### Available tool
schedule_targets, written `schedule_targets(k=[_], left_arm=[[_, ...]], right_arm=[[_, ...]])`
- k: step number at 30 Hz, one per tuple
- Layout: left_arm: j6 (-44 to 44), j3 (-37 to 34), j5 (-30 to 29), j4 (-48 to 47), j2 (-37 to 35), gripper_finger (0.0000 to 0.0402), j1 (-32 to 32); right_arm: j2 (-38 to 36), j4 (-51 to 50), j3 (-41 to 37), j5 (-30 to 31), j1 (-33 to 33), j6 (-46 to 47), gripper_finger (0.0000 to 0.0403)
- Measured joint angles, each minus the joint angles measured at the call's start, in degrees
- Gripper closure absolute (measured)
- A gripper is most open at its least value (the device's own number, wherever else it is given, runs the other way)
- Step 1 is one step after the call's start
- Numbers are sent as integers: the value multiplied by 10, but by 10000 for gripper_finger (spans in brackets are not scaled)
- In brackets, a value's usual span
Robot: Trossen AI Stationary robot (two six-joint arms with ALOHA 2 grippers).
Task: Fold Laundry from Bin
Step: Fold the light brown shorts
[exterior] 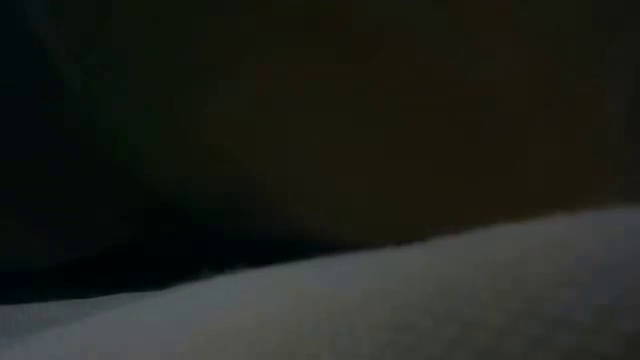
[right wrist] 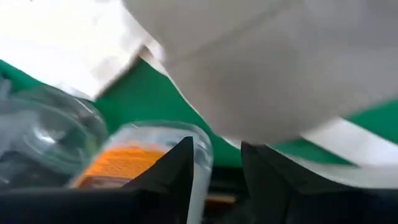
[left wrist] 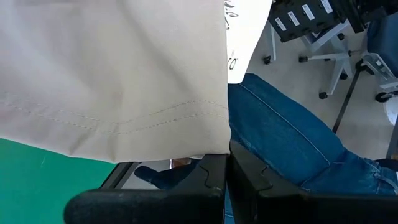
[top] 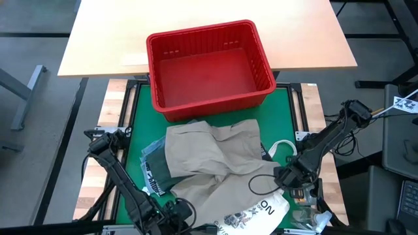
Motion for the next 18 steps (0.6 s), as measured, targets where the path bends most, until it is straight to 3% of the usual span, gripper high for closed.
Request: schedule_targets(k=[18], left_arm=[[0,0,3,0,0,401,7]], right_arm=[[0,110,-5,35,0,-16,269]])
